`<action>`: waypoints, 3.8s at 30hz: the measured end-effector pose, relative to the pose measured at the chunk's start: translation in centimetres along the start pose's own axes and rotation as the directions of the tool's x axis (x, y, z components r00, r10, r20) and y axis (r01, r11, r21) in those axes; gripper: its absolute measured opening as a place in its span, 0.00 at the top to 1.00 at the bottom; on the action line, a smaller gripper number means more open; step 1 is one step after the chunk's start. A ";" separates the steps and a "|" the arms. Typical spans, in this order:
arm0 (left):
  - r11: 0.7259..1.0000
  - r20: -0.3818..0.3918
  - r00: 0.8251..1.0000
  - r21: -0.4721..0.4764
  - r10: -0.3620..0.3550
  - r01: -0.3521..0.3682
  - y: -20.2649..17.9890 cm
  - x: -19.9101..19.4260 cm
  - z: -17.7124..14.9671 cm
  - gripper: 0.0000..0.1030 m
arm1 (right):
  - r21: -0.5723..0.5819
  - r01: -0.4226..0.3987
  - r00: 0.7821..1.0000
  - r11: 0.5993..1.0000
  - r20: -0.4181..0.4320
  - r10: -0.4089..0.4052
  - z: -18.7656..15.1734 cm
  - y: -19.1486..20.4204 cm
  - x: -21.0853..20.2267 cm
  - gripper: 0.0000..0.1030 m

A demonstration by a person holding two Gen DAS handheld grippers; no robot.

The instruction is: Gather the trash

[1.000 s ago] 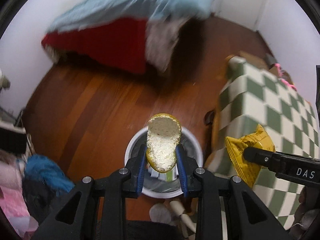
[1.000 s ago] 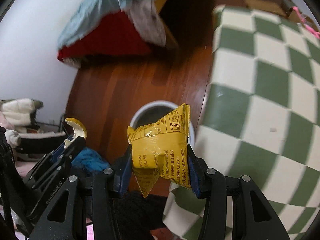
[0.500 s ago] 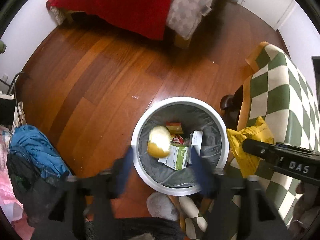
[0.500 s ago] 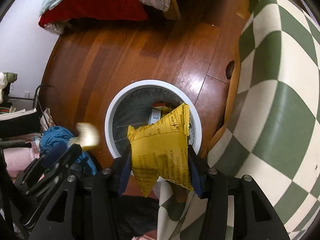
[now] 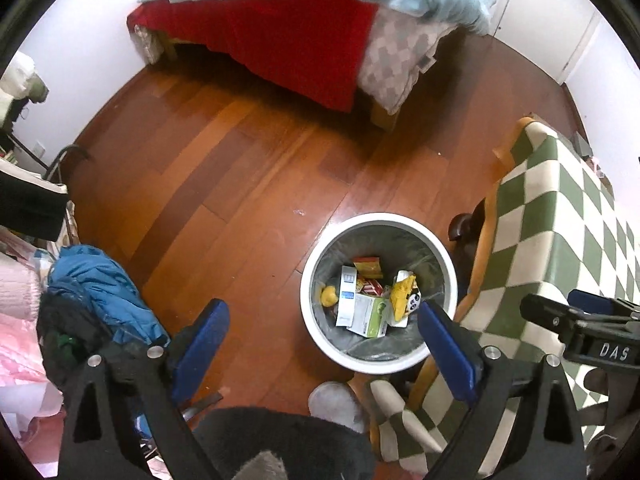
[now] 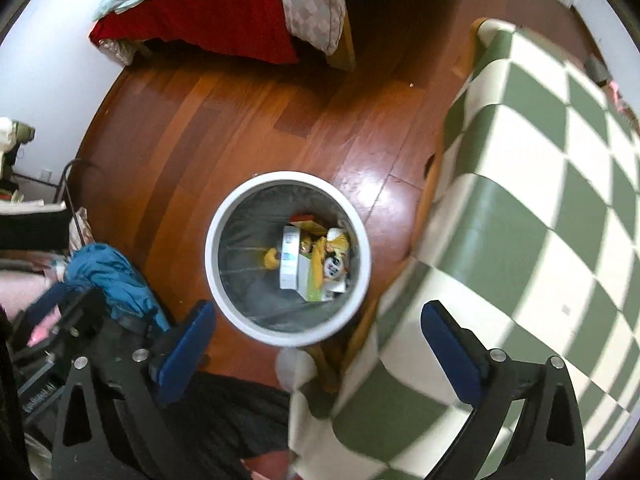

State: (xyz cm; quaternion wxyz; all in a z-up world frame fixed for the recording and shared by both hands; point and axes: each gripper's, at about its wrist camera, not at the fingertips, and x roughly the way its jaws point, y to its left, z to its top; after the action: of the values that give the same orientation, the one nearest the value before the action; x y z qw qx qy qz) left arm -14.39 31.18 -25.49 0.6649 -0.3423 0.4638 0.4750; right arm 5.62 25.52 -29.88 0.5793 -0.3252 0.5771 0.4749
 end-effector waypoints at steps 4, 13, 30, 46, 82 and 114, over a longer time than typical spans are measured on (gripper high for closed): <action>1.000 0.036 0.999 0.017 -0.010 0.009 -0.5 -3.2 -1.0 0.06 | -0.019 -0.013 0.999 1.000 0.040 0.014 -2.6 -0.1 -3.9 0.00; 0.996 0.111 0.991 0.053 -0.075 0.069 -1.6 -12.2 -3.2 0.06 | -0.059 -0.083 0.985 0.995 0.149 0.091 -7.3 0.1 -14.6 0.00; 0.974 0.202 0.954 0.072 -0.223 0.213 -0.7 -23.9 -5.5 0.06 | -0.147 -0.231 0.942 0.962 0.215 0.259 -13.2 1.8 -27.6 0.00; 0.963 0.221 0.937 0.074 -0.269 0.259 0.1 -27.4 -7.3 0.06 | -0.204 -0.269 0.929 0.942 0.205 0.309 -15.2 3.4 -30.9 0.00; 0.937 0.207 0.913 0.092 -0.350 0.338 -0.9 -28.0 -8.0 0.00 | -0.203 -0.297 0.923 0.933 0.190 0.335 -16.2 3.2 -31.5 0.00; 0.935 0.215 0.910 0.072 -0.354 0.347 -0.4 -28.4 -8.4 0.00 | -0.208 -0.304 0.923 0.930 0.176 0.342 -16.4 4.4 -30.7 0.00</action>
State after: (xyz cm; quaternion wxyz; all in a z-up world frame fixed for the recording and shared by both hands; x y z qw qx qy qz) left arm -19.79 14.63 -1.56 0.7927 -0.3535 0.3245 0.3760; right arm -0.73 6.47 -1.08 0.5192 -0.2235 0.5144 0.6449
